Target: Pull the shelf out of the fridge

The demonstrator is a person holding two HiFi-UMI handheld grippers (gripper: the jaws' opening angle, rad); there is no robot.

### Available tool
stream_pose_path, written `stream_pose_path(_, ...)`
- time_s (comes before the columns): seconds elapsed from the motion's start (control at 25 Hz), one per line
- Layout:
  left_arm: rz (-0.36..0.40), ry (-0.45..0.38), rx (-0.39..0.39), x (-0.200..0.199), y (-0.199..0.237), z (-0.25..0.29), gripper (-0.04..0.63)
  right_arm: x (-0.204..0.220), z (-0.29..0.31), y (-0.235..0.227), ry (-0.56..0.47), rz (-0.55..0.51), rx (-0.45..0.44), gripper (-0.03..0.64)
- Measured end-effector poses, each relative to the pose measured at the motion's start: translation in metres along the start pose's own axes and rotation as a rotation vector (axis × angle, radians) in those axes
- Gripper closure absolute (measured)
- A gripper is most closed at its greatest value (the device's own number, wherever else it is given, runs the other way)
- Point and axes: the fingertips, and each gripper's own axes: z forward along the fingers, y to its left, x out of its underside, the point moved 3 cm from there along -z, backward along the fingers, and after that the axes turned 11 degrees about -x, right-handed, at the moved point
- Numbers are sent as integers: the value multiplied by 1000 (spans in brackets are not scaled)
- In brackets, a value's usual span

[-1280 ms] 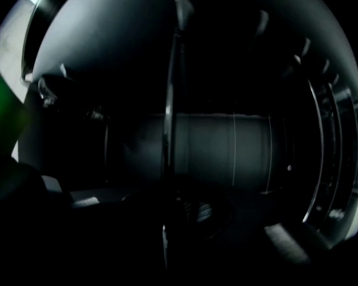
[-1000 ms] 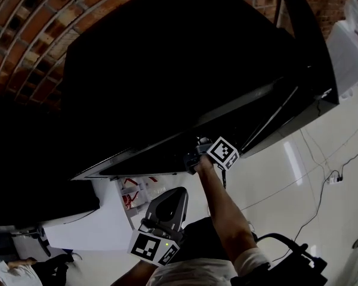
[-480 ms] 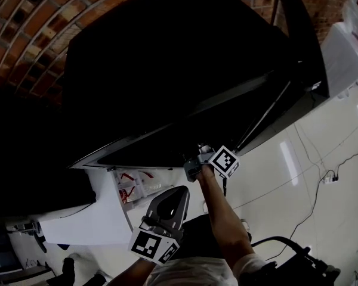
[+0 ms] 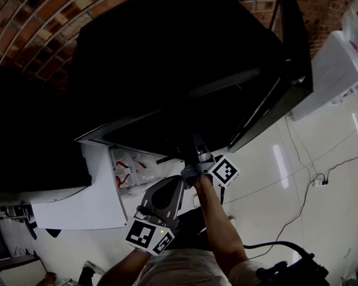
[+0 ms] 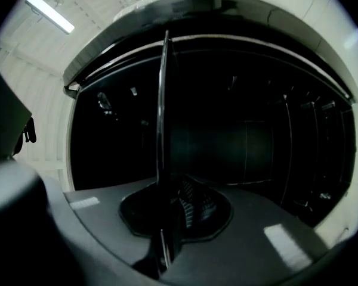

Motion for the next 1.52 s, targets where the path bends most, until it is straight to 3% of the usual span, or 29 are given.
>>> stream_pose_path(0.32,-17,-55,-31,-18,-26,-38,612,6,-56,39,8,16,39,589)
stream_pose_path(1.08,-77,-219,-109,-36,-98,-154,612,6,-175,188,74,78,-44,586)
stream_pose_path(1.52,-73,-302,-150,-36,-140,-202,614,-1,-217,259,147,26,-106,586)
